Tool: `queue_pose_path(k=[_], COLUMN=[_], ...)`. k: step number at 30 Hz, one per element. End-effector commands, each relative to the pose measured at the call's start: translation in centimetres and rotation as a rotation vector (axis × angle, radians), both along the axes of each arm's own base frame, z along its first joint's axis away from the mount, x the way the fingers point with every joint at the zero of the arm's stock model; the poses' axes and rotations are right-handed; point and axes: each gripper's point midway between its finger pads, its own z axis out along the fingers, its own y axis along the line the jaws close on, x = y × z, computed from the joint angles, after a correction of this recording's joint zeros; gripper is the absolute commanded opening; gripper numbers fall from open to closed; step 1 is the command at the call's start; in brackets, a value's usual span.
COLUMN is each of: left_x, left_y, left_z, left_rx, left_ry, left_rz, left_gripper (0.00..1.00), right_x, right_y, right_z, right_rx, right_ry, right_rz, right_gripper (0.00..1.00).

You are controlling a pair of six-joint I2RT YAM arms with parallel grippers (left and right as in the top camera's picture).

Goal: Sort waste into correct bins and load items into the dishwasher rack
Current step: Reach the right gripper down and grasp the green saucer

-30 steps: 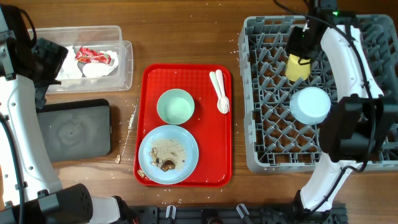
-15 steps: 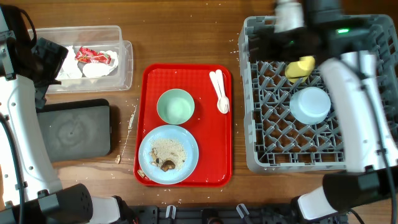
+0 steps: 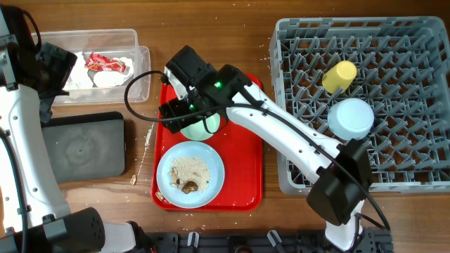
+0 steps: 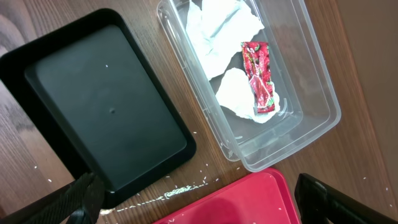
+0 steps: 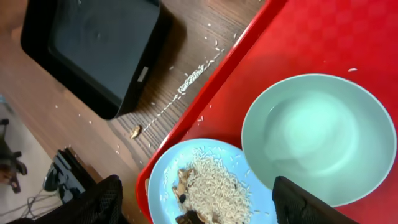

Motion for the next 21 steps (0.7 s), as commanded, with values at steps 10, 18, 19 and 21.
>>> queue_pose_path(k=[10, 18, 19, 21], left_x=[0.09, 0.09, 0.09, 0.09], left_y=[0.15, 0.15, 0.14, 0.15], left_z=[-0.15, -0.15, -0.15, -0.15], left_rx=[-0.002, -0.002, -0.002, -0.002], left_ry=[0.002, 0.002, 0.002, 0.002], left_rz=[0.011, 0.011, 0.011, 0.011], left_gripper=[1.0, 1.0, 1.0, 1.0], right_x=[0.32, 0.26, 0.42, 0.65], right_y=[-0.28, -0.42, -0.64, -1.13], right_z=[-0.55, -0.64, -0.74, -0.98], right_rx=[-0.018, -0.025, -0.038, -0.065], right_ry=[0.006, 0.008, 0.0, -0.013], right_rz=[-0.028, -0.029, -0.036, -0.049], right_gripper=[0.8, 0.8, 0.8, 0.81])
